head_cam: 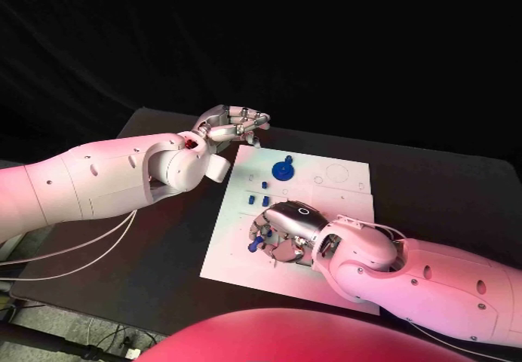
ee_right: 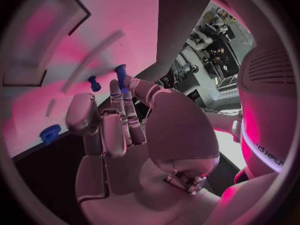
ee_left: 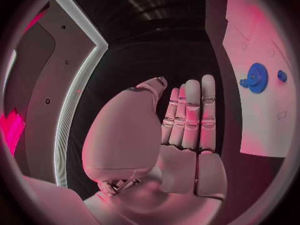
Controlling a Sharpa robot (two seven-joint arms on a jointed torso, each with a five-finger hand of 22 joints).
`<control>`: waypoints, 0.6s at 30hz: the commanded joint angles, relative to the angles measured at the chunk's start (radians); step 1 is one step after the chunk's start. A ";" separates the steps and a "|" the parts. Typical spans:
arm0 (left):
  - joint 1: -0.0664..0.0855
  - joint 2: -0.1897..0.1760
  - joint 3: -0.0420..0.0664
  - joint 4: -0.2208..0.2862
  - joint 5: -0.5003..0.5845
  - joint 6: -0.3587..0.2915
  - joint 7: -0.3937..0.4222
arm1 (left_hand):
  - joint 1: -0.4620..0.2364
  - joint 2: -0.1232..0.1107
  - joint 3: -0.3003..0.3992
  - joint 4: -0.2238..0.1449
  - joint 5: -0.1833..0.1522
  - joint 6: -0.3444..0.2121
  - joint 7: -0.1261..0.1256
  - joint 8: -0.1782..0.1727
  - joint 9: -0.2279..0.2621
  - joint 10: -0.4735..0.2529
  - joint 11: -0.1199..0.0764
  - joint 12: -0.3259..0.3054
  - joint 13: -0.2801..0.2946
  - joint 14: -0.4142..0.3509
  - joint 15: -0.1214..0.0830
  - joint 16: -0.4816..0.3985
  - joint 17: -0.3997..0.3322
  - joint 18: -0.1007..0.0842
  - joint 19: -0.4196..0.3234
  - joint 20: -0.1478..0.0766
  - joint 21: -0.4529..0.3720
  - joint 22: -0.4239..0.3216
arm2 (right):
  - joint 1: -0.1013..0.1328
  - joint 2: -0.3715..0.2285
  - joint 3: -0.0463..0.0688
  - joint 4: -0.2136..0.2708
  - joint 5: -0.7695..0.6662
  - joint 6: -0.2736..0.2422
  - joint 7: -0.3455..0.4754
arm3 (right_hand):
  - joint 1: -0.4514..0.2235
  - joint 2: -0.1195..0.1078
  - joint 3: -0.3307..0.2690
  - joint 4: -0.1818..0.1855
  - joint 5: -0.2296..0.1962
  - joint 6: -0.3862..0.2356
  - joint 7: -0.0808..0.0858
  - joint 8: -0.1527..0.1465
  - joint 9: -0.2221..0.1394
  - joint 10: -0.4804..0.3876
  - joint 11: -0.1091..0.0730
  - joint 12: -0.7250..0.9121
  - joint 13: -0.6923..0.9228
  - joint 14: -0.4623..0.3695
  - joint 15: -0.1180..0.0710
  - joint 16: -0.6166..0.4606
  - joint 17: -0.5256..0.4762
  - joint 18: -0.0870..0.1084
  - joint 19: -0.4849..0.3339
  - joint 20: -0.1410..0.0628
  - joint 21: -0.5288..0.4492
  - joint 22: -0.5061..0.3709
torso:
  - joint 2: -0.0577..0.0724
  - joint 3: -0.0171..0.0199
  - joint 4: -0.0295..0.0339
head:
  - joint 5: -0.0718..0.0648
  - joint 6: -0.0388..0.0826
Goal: Assemble the parts on the task board
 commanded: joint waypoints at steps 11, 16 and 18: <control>0.001 -0.002 0.001 0.004 -0.001 0.017 0.002 | 0.004 0.004 -0.002 0.000 0.001 -0.007 0.001 -0.004 0.000 -0.005 0.002 -0.004 0.002 -0.003 0.008 -0.002 0.002 0.013 0.004 0.003 -0.004 -0.001 | -0.005 0.023 -0.004 -0.004 -0.065 0.039 -0.016 | -0.043 -0.016 -0.021 0.019 -0.003 -0.082 0.033 -0.044 -0.017 -0.046 0.005 -0.031 -0.008 0.017 0.018 0.001 -0.012 -0.012 -0.017 0.020 -0.025 -0.011 | -0.001 -0.0004 0.0010 | 0.000 -0.003; 0.001 -0.003 0.001 0.004 -0.001 0.017 0.000 | 0.004 0.004 -0.002 0.000 0.001 -0.007 0.001 -0.004 0.000 -0.005 0.002 -0.004 0.002 -0.003 0.008 -0.002 0.002 0.013 0.004 0.003 -0.004 -0.001 | -0.006 0.025 -0.005 -0.003 -0.056 0.028 -0.005 | -0.064 -0.046 -0.035 0.025 0.004 -0.112 0.045 -0.067 -0.026 -0.087 0.020 -0.049 -0.020 0.013 0.031 -0.002 -0.023 -0.010 -0.023 0.033 -0.038 -0.017 | -0.001 -0.0006 0.0001 | -0.003 -0.001; 0.001 -0.004 0.001 0.004 -0.001 0.018 -0.001 | 0.004 0.004 -0.002 0.000 0.001 -0.007 0.001 -0.004 0.000 -0.005 0.002 -0.004 0.002 -0.003 0.008 -0.002 0.002 0.013 0.004 0.003 -0.004 -0.001 | -0.006 0.024 -0.005 -0.004 -0.055 0.022 -0.004 | -0.069 -0.051 -0.039 0.028 0.007 -0.116 0.046 -0.072 -0.028 -0.095 0.022 -0.052 -0.022 0.011 0.033 -0.003 -0.028 -0.008 -0.026 0.036 -0.043 -0.021 | -0.001 -0.0005 -0.0003 | -0.007 0.001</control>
